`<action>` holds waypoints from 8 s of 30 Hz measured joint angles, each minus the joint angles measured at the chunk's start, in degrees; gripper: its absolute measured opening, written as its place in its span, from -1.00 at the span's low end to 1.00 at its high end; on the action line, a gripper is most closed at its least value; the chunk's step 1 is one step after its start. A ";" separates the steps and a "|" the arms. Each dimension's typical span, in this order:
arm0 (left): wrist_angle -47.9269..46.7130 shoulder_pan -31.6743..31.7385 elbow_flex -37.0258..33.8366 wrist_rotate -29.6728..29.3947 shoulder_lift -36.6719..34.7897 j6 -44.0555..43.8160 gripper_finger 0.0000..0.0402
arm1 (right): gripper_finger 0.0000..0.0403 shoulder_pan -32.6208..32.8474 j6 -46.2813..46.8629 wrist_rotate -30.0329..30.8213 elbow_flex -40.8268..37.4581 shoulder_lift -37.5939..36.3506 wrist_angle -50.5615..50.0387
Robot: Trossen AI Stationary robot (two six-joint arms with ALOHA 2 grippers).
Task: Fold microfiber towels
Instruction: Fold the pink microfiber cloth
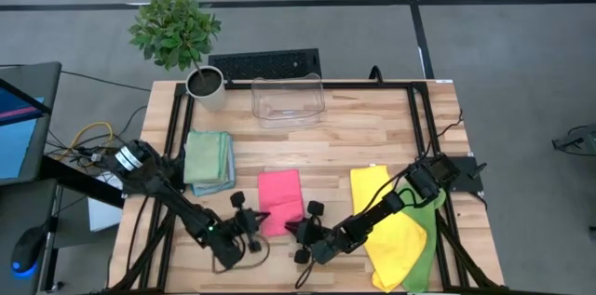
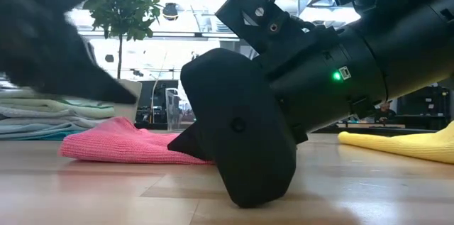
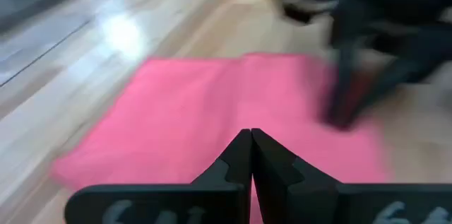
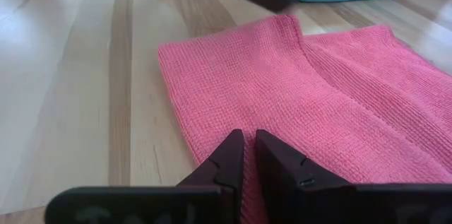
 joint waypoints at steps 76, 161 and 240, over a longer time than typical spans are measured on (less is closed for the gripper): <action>-6.49 -4.36 -0.81 19.23 -5.47 6.28 -0.32 | -0.67 0.07 0.87 -0.39 -0.05 0.09 -1.59; -2.27 -3.94 0.82 15.82 2.67 9.28 -0.92 | -0.67 -0.72 0.94 -0.43 -0.09 0.05 -1.80; -0.30 -0.57 1.27 24.22 5.15 12.86 -1.00 | -0.08 -1.36 -10.25 -18.20 -6.56 -15.60 -20.37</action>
